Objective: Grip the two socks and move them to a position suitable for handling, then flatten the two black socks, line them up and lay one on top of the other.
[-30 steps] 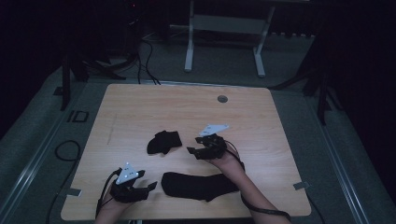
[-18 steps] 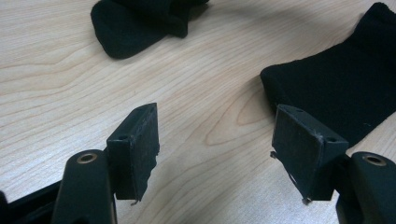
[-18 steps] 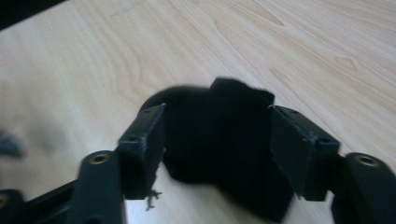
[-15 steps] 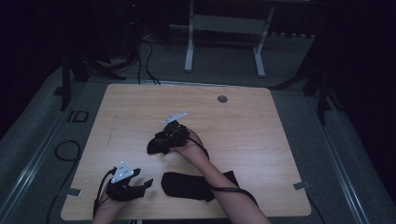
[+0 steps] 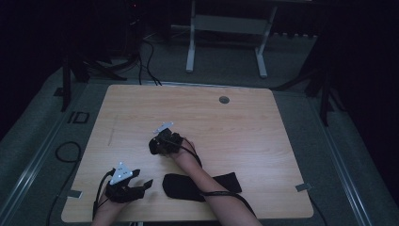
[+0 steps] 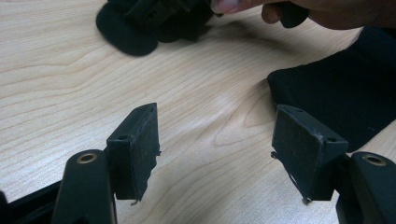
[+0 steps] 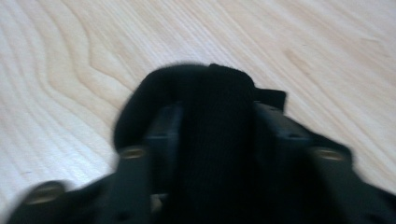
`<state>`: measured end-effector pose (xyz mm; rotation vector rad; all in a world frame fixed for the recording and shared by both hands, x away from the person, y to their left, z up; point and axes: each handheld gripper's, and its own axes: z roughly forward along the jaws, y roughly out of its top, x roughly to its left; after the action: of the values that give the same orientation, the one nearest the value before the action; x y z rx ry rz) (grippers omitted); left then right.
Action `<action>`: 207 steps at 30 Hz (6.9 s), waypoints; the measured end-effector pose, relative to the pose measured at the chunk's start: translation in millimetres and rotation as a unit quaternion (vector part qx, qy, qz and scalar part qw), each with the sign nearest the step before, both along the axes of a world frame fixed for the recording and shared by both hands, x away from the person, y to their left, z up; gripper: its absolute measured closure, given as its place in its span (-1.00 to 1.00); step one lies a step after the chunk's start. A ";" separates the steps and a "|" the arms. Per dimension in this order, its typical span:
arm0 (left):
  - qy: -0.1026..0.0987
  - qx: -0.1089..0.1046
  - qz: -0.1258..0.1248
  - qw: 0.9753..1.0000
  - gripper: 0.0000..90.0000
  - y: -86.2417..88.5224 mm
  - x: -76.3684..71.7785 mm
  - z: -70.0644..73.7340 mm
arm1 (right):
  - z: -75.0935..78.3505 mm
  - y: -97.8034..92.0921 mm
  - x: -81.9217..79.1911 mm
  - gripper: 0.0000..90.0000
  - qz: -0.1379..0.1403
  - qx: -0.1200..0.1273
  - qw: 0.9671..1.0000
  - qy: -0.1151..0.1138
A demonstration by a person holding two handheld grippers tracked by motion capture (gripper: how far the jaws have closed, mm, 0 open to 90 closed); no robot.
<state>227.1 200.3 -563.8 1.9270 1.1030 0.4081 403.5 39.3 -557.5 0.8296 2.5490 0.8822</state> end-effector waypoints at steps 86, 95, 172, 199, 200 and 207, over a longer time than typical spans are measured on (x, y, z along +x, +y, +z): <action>0.061 0.109 -0.145 0.982 0.67 -158.5 127.7 7.0 | 5.9 -206.5 -36.8 0.81 -0.091 0.037 0.994 0.041; 0.030 0.064 -0.129 0.989 0.92 -137.3 122.2 38.4 | 29.3 -217.6 -42.2 0.93 -0.109 0.060 0.992 0.006; 0.109 0.050 -0.129 0.984 0.73 -61.3 37.6 2.7 | 5.1 -276.8 -123.4 0.47 -0.107 0.067 0.988 0.087; 0.049 0.023 -0.084 0.995 0.93 -46.2 83.5 73.9 | 84.7 -268.9 -68.3 0.89 -0.109 0.110 0.988 -0.004; 0.053 0.024 -0.079 0.995 0.93 -46.4 88.1 72.4 | 83.5 -267.9 -64.0 0.90 -0.110 0.109 0.988 -0.001; 0.093 0.029 -0.072 0.993 0.93 -48.7 115.8 49.0 | 54.5 -260.4 -33.2 0.89 -0.131 0.084 0.987 0.035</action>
<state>342.9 151.6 -514.9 2.1138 1.0708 0.1870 370.3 -221.1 -503.0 1.2328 2.3720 1.0059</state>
